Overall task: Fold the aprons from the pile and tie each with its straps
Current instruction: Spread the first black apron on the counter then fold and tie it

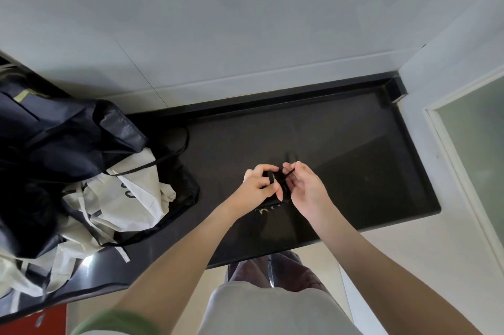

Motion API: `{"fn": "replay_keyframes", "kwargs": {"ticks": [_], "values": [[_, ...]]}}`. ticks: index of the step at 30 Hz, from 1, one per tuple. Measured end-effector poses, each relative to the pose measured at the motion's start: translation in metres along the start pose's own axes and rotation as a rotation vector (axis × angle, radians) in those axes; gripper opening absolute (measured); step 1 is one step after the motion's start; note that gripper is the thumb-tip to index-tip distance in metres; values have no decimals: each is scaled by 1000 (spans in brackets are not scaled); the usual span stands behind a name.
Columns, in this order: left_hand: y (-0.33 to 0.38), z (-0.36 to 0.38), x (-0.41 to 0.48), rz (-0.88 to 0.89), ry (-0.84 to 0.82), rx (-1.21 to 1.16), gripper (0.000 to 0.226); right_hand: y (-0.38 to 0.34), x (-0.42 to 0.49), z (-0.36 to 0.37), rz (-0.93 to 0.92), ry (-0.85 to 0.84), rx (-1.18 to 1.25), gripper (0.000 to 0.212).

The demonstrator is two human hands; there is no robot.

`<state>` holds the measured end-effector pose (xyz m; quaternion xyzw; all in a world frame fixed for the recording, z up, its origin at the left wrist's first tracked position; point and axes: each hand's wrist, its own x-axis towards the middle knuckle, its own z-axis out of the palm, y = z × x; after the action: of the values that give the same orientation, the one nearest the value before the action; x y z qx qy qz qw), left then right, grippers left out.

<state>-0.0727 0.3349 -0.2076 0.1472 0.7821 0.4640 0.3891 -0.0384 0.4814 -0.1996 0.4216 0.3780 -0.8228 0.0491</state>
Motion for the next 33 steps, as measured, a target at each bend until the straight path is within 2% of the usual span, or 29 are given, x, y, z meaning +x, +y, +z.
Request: {"fn": "replay_keyframes", "kwargs": {"ticks": [3, 5, 9, 13, 16, 18, 21, 25, 28, 30, 33], "values": [[-1, -1, -1, 1, -9, -39, 42, -6, 5, -8, -27, -67, 226, 29], [-1, 0, 0, -20, 19, -97, 42, -9, 8, -11, -34, -127, 174, 30], [1, 2, -2, -67, 92, -363, 30, -12, 11, -16, -237, -249, -449, 25], [1, -1, 0, -83, 87, -535, 39, -20, 10, -16, -360, -254, -896, 18], [-1, -2, 3, -118, 55, -596, 42, -18, 8, -20, -489, -366, -1432, 5], [-4, -2, 5, -135, 62, -557, 44, -13, 5, -26, -546, -400, -1598, 20], [-6, 0, 8, -143, 85, -502, 48, -12, 1, -30, -580, -405, -1660, 24], [-10, 3, 3, -110, 95, -463, 44, -23, 8, -37, -506, -346, -1724, 10], [-17, 7, -3, -100, 103, -480, 42, -35, 16, -51, -403, -283, -1691, 8], [-12, 10, 0, -178, 172, -460, 44, -39, 17, -53, -343, -280, -1662, 5], [-7, 12, 5, -209, 221, -408, 45, -39, 11, -48, -355, -263, -1538, 17]]}}
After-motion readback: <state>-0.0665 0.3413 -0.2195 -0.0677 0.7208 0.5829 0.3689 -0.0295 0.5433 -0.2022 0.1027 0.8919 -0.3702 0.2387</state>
